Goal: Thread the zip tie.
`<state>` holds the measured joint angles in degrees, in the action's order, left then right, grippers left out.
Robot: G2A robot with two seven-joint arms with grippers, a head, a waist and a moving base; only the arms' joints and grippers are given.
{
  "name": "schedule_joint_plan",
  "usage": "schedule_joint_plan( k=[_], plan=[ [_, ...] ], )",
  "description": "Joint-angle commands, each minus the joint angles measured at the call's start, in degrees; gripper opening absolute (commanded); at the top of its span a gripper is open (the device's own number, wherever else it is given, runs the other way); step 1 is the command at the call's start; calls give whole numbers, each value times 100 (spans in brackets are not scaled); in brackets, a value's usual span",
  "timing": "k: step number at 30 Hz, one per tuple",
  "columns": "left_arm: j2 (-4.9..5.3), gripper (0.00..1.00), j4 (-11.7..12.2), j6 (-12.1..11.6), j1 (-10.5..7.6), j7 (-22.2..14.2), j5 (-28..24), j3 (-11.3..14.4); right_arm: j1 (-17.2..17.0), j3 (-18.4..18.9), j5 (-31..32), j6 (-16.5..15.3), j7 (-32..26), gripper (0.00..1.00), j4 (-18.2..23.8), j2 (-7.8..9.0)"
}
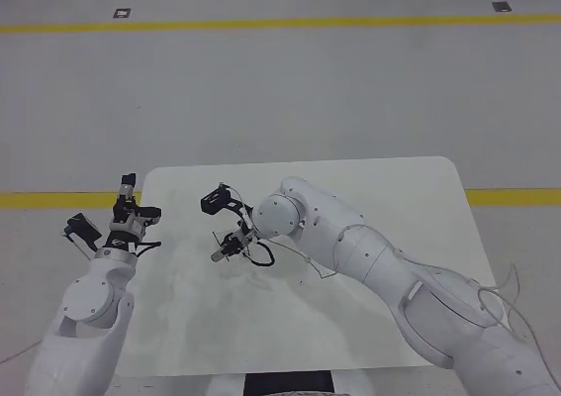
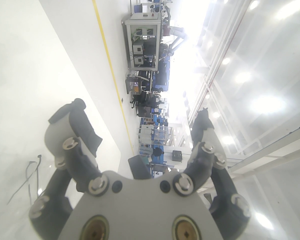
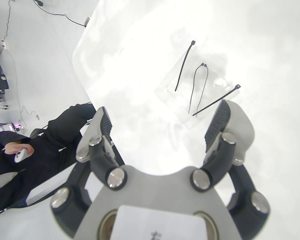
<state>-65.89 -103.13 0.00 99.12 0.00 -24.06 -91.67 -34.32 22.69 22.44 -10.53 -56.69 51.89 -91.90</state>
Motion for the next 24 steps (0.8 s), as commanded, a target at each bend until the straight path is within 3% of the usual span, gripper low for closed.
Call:
schedule_joint_plan(
  k=[1,2,6,11,16,19,24],
  plan=[
    [0,100,0,0,0,0,0,0,-14,52,-59,25,151,100,16,-2],
    [0,100,0,0,0,0,0,0,-103,116,-133,48,461,100,32,-10],
    [0,100,0,0,0,0,0,0,-191,140,-180,107,788,100,-43,-97],
    [0,100,0,0,0,0,0,0,-209,59,-321,126,1078,100,-463,-325],
    [0,100,0,0,0,0,0,0,-177,-28,-467,129,1149,100,-1002,-584],
    [0,100,0,0,0,0,0,0,-180,-40,-583,-25,1075,100,-1253,-695],
    [0,100,0,0,0,0,0,0,-177,-42,-588,-45,1066,100,-1274,-705]
  ],
)
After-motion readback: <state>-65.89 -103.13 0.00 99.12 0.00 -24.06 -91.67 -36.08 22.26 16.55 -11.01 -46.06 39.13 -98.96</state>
